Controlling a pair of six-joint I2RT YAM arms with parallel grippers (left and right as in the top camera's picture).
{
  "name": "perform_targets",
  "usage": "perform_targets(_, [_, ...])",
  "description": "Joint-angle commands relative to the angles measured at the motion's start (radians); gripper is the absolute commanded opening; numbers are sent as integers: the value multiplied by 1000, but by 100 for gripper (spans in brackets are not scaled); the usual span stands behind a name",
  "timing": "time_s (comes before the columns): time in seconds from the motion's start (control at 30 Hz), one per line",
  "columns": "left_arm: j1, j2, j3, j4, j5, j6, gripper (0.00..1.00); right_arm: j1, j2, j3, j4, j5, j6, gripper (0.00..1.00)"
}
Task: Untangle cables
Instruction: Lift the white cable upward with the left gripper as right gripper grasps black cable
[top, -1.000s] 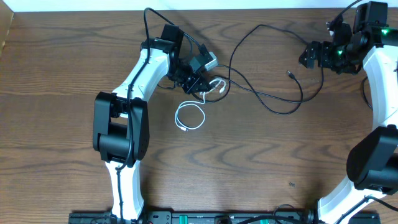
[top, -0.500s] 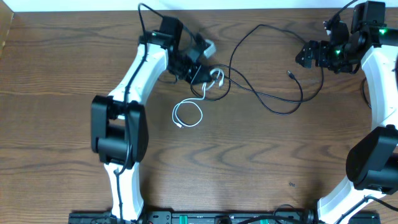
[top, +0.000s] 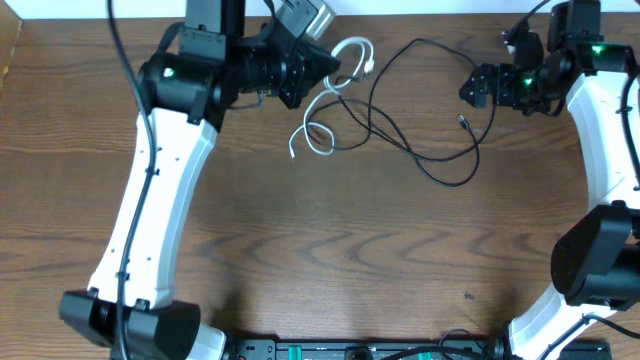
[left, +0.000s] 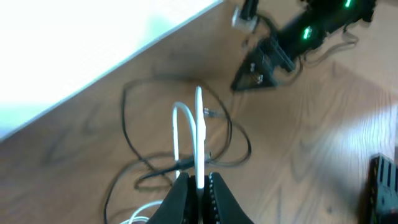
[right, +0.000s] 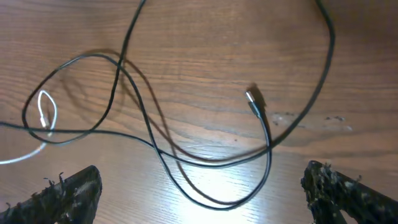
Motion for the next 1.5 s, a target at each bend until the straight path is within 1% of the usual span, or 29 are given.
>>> perform_targets(0.0, [0,-41,8,85,10,-143,8,24,-32,0,11,-63,-16,99])
perform_targets(0.07, [0,-55,8,166,10,-233,8,36,-32,0,23,-102,-16,99])
perform_targets(0.2, [0,-60,8,301,10,-371,7,69,-32,0,56,-187,-16,99])
perform_targets(0.33, [0,-59,8,390,10,-478,8,124,-31,0,91,-218,-16,99])
perform_targets(0.4, [0,-59,8,404,10,-512,7,158,-27,-2,117,-218,-35,99])
perform_targets(0.57, [3,-60,8,407,10,-577,7,229,-3,-14,194,-280,-142,99])
perform_targets(0.83, [62,-60,8,419,22,-768,7,303,82,-18,314,-338,-143,99])
perform_targets(0.93, [100,-60,8,431,82,-830,8,330,122,-18,363,-341,-143,99])
perform_targets(1.1, [140,-60,8,434,176,-862,7,351,138,-18,453,-428,-143,99])
perform_targets(1.2, [148,-60,8,436,200,-877,7,364,138,-18,495,-459,-143,99])
perform_targets(1.33, [149,-60,8,437,220,-884,7,388,139,-18,539,-465,-140,96])
perform_targets(1.43, [149,-60,8,438,220,-899,7,411,139,-18,574,-464,-138,96])
perform_targets(1.47, [149,-60,8,439,220,-899,8,418,140,-18,586,-463,-138,94])
